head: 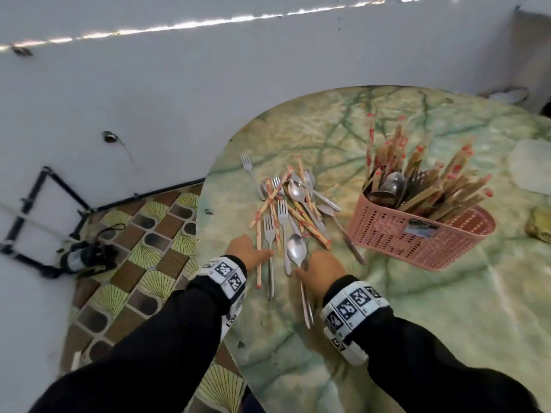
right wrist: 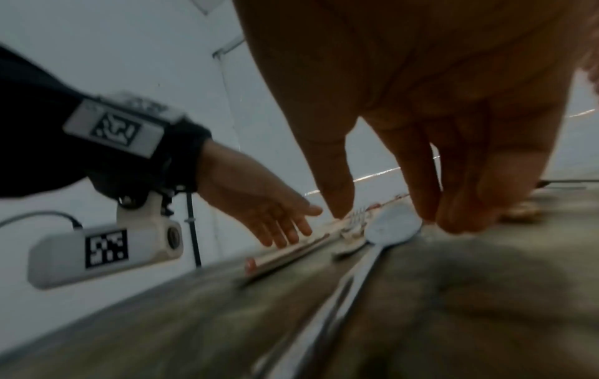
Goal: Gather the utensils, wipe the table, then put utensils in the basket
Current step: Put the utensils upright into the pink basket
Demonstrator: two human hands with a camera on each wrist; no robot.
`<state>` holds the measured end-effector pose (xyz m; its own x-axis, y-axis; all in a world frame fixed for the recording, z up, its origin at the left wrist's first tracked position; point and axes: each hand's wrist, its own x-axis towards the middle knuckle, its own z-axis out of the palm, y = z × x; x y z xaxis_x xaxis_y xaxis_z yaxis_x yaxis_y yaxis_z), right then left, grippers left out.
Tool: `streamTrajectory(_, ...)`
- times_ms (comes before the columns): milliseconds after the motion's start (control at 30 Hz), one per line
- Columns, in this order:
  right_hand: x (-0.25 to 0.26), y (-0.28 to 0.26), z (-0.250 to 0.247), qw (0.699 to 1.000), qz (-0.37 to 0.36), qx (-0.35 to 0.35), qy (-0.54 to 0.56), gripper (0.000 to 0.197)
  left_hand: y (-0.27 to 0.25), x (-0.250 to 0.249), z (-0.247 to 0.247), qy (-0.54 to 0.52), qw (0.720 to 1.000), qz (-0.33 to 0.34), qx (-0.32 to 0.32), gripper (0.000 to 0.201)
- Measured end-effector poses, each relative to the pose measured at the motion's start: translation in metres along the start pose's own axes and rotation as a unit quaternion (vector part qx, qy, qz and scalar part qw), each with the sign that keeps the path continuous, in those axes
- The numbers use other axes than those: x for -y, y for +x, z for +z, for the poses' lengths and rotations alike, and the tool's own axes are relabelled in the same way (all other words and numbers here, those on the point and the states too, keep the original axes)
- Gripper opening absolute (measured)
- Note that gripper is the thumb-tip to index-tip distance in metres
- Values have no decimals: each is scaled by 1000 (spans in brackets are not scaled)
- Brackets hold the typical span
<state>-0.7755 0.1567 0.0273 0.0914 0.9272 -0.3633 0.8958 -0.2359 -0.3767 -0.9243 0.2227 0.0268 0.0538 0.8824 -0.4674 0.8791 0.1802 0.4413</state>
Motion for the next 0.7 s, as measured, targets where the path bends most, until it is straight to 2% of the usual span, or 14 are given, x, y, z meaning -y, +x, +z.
streamTrajectory(100,10,12,11,999,42,11,-26,33,4,-4,9,8,1000,24,-17,39)
streamTrajectory(233,17,18,7,997,57,-32,-42,31,13,-6,14,27,998,47,-16,24)
streamTrajectory(367,16,27,6,994,103,-37,-6,29,21,-9,13,15,999,42,-15,24)
streamTrajectory(467,17,36,5,993,112,-38,1,22,29,-10,11,7,999,45,-11,27)
streamTrajectory(700,14,70,-23,977,145,-151,46,18,50,-20,3,-89,995,40,-25,24)
